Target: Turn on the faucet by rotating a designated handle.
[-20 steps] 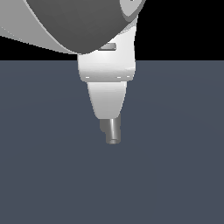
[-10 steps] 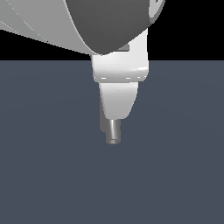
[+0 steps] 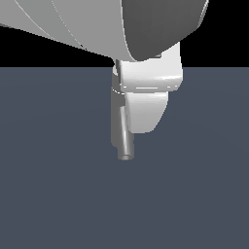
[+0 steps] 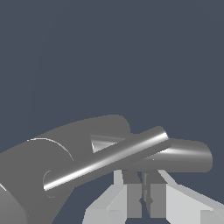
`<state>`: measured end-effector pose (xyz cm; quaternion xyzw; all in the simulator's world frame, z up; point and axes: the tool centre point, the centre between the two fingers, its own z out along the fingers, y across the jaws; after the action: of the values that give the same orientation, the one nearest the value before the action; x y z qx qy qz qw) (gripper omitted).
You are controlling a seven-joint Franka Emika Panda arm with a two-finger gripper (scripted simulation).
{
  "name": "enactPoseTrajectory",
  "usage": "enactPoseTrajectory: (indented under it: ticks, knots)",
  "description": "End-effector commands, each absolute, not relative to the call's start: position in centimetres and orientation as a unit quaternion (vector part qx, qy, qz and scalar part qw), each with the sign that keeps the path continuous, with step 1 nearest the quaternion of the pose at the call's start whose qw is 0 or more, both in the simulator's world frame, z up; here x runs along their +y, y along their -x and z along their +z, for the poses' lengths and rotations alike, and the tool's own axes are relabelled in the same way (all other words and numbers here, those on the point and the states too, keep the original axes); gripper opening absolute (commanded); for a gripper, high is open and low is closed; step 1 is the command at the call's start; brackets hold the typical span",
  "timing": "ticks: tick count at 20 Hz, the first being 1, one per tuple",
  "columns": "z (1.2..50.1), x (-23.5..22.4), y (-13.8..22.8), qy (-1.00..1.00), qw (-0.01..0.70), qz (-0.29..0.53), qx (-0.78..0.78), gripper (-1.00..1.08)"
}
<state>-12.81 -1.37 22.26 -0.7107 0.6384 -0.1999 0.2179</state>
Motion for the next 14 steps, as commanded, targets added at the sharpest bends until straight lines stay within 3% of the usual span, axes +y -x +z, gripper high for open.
enactPoseTrajectory:
  ticks: [1, 14]
  knots:
    - [22.2, -1.4, 12.8, 0.711, 0.218, -0.200, 0.638, -1.00]
    - [23.7, -5.5, 10.3, 0.704, 0.215, -0.200, 0.646, -1.00]
